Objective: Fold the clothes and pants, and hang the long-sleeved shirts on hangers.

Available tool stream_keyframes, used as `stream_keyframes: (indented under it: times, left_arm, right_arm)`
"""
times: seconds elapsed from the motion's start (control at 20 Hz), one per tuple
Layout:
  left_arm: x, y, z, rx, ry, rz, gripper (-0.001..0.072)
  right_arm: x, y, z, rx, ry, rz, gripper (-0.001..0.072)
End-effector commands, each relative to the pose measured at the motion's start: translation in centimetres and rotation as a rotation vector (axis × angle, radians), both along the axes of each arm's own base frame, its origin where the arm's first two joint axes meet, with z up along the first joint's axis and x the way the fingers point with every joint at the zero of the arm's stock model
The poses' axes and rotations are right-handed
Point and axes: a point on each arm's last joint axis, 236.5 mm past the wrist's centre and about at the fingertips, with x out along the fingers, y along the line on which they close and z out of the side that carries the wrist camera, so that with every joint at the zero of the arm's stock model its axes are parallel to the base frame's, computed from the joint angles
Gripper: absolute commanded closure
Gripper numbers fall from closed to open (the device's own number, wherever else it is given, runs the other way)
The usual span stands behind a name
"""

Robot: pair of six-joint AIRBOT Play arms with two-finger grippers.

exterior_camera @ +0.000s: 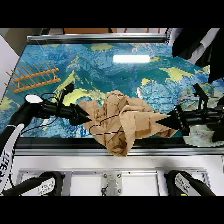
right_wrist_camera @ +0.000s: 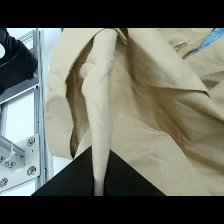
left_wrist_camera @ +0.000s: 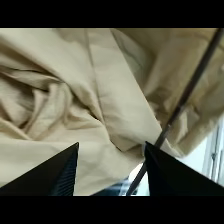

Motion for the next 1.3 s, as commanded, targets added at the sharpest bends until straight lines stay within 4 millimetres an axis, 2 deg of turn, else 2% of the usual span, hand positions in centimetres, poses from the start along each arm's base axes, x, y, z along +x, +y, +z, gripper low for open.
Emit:
stream_keyframes:
  times: [0.0,0.05,0.15,0.25,0.3,0.4,0.45,0.5,0.7,0.85,1.0,1.1,1.15,1.2,1.25]
  left_arm:
    - [2.8,3.2,2.8,-0.011,-0.033,0.210,0.0298]
    - [3.2,4.6,3.8,0.011,-0.050,0.277,0.0299]
    - [3.0,7.1,4.5,0.102,-0.035,0.404,0.0299]
    - [1.9,8.7,3.9,0.201,0.035,0.531,0.0299]
    - [0.9,8.5,3.3,0.225,0.072,0.564,0.0297]
    - [-1.8,6.3,1.6,0.212,0.144,0.569,0.0292]
    - [-3.0,4.6,0.5,0.193,0.189,0.571,0.0103]
    - [-3.9,3.0,-0.5,0.168,0.243,0.595,0.0027]
    - [-5.7,-2.3,-5.4,0.138,0.409,0.707,0.0027]
    - [-7.0,-5.4,-8.1,0.198,0.488,0.666,0.0027]
    - [-7.2,-7.3,-9.4,0.245,0.542,0.634,0.0028]
    - [-7.8,-7.8,-10.2,0.284,0.614,0.619,0.0029]
    - [-8.2,-7.9,-10.6,0.302,0.637,0.604,0.0116]
    - [-8.4,-7.9,-10.8,0.314,0.648,0.597,0.0251]
    - [-8.4,-7.8,-11.0,0.316,0.648,0.598,0.0473]
  right_arm:
    - [0.8,0.2,1.1,0.039,-0.025,-0.031,0.0704]
    - [1.8,0.3,2.0,0.072,-0.039,-0.072,0.0703]
    - [4.1,0.0,3.0,0.073,-0.087,-0.179,0.0704]
    - [5.6,-0.5,4.4,0.052,-0.162,-0.257,0.0704]
    - [5.9,-0.6,5.1,0.041,-0.195,-0.279,0.0704]
    - [6.0,-0.7,6.2,0.022,-0.240,-0.311,0.0704]
    - [6.0,-0.7,6.6,0.016,-0.258,-0.317,0.0704]
    - [5.8,-0.6,6.8,0.014,-0.266,-0.315,0.0704]
    - [5.7,-0.6,6.9,0.020,-0.247,-0.323,0.0704]
    - [5.7,-0.6,6.9,0.019,-0.247,-0.322,0.0703]
    - [5.6,-0.6,7.0,0.019,-0.248,-0.322,0.0704]
    - [5.6,-0.6,7.0,0.018,-0.251,-0.322,0.0703]
    - [5.6,-0.5,7.0,0.019,-0.249,-0.321,0.0703]
    - [5.5,-0.5,7.0,0.022,-0.238,-0.323,0.0703]
    - [5.5,-0.5,7.1,0.027,-0.226,-0.327,0.0703]
